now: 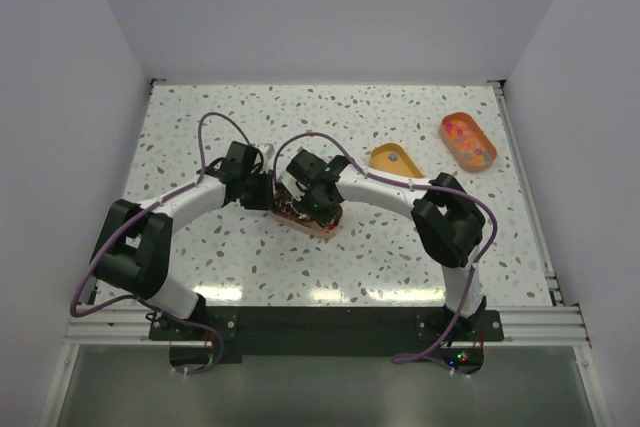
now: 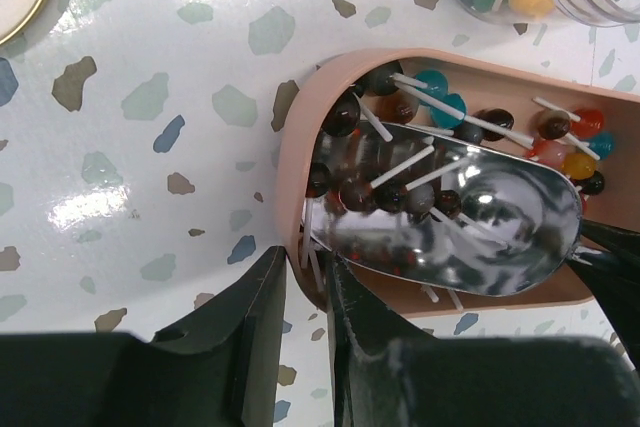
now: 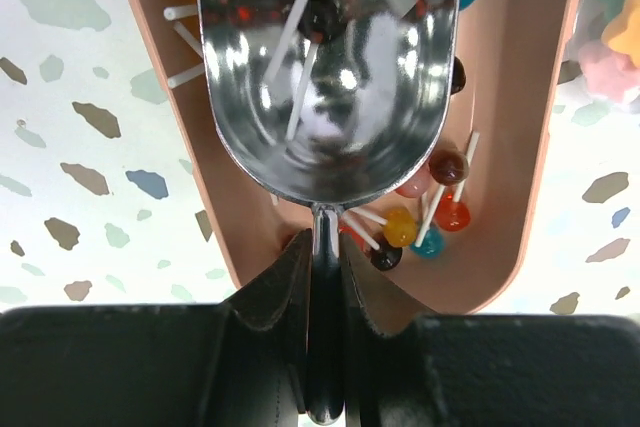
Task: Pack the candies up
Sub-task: Scoop the fake candies from the storage box.
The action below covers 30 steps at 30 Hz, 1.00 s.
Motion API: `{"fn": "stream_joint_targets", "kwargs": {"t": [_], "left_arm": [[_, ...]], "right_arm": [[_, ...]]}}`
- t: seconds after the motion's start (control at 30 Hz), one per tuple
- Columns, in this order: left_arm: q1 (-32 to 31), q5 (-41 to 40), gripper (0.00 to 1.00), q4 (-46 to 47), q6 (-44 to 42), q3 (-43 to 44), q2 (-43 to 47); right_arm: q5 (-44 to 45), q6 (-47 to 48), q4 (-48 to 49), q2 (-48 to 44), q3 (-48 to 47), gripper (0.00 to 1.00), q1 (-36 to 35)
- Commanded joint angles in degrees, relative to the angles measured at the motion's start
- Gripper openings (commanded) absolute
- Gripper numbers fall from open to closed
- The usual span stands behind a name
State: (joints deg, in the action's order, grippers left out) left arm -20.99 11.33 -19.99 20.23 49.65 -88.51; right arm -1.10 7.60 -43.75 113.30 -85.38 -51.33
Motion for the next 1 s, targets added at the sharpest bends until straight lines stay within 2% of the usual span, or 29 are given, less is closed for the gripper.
{"fn": "stream_joint_targets", "kwargs": {"t": [0.0, 0.17, 0.47, 0.67, 0.8, 0.97], "left_arm": [[-0.6, 2.2, 0.27, 0.2, -0.8, 1.6, -0.3], [-0.3, 1.1, 0.27, -0.5, -0.6, 1.9, 0.1], [0.4, 1.1, 0.34, -0.1, -0.3, 1.7, 2.0], [0.9, 0.2, 0.47, 1.0, -0.3, 1.0, 6.0], [1.3, -0.6, 0.60, 2.8, -0.3, 0.2, 9.5], [2.4, -2.1, 0.69, 5.0, -0.2, -0.9, 14.4]], "right_arm": [[-2.6, 0.4, 7.2, 0.2, -3.3, 0.00, -1.0], [0.7, 0.7, 7.7, -1.9, -1.2, 0.00, -0.8], [2.6, -0.2, 9.2, -8.0, 4.2, 0.00, -0.3], [2.9, -0.4, 10.2, -9.1, 5.9, 0.00, 0.5], [3.0, -0.1, 10.5, -10.4, 6.7, 0.00, 0.9], [3.4, 0.5, 10.7, -12.1, 8.4, 0.00, 1.2]]}}
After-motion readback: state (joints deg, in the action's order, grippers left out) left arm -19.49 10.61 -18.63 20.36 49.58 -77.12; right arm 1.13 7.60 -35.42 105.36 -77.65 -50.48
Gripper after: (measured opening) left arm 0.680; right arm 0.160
